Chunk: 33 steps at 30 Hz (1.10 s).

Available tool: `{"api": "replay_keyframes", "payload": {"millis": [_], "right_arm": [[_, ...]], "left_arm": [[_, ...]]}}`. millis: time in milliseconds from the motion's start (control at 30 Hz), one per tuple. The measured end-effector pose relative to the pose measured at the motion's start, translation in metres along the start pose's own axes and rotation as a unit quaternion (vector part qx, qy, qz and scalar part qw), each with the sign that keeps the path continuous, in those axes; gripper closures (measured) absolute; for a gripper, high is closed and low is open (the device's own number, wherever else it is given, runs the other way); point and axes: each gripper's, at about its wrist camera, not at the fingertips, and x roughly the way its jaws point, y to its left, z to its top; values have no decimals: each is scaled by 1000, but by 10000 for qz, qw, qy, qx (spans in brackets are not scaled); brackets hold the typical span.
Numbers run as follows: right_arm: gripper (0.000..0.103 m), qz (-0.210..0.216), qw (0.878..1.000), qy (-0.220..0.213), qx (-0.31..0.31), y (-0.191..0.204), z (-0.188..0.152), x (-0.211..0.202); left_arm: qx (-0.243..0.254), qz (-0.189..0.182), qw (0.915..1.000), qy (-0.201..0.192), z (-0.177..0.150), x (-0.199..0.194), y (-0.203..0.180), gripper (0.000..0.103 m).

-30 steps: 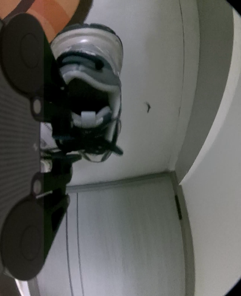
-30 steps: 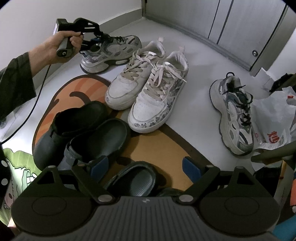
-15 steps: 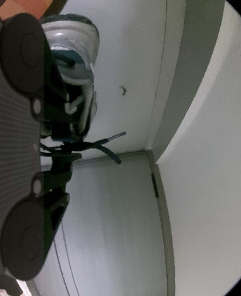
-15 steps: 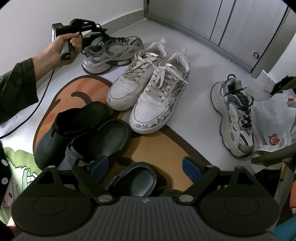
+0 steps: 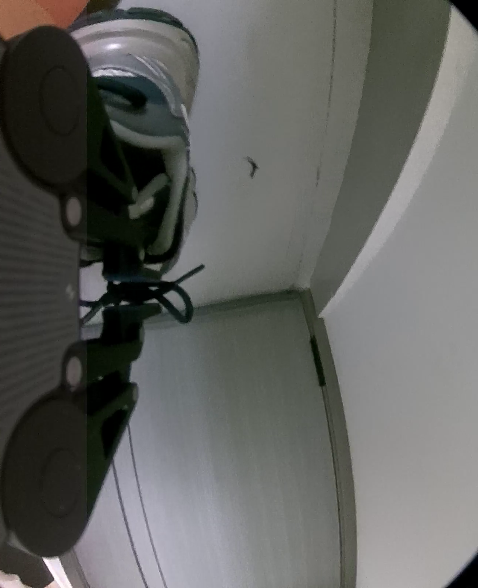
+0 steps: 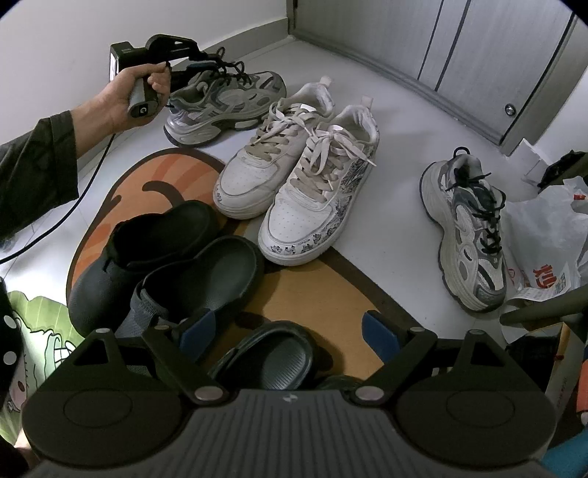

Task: Organize scattered shoes
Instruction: 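Lift the grey sneaker off the floor with the left tool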

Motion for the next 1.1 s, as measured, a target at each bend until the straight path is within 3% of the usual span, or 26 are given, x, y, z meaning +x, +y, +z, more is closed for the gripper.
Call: {"api": "replay_keyframes", "payload": {"millis": [100, 167, 267, 367, 700, 1100], "right_arm": [[12, 6, 10000, -5, -9, 0, 0, 0], [12, 10, 10000, -11, -18, 1, 0, -1], [12, 19, 10000, -31, -52, 4, -1, -4], [12, 27, 10000, -34, -67, 5, 0, -4], [12, 45, 10000, -46, -67, 4, 1, -5], [12, 127, 9999, -70, -19, 4, 1, -7]], "left_arm": [[-46, 149, 9999, -23, 1, 7, -3, 77], [0, 157, 9999, -27, -2, 4, -6, 60], [240, 121, 9996, -87, -8, 0, -14, 45], [377, 205, 9990, -121, -12, -1, -19, 45], [-79, -59, 9999, -73, -6, 9, -19, 49], [96, 238, 9995, -158, -3, 24, -32, 49]]}}
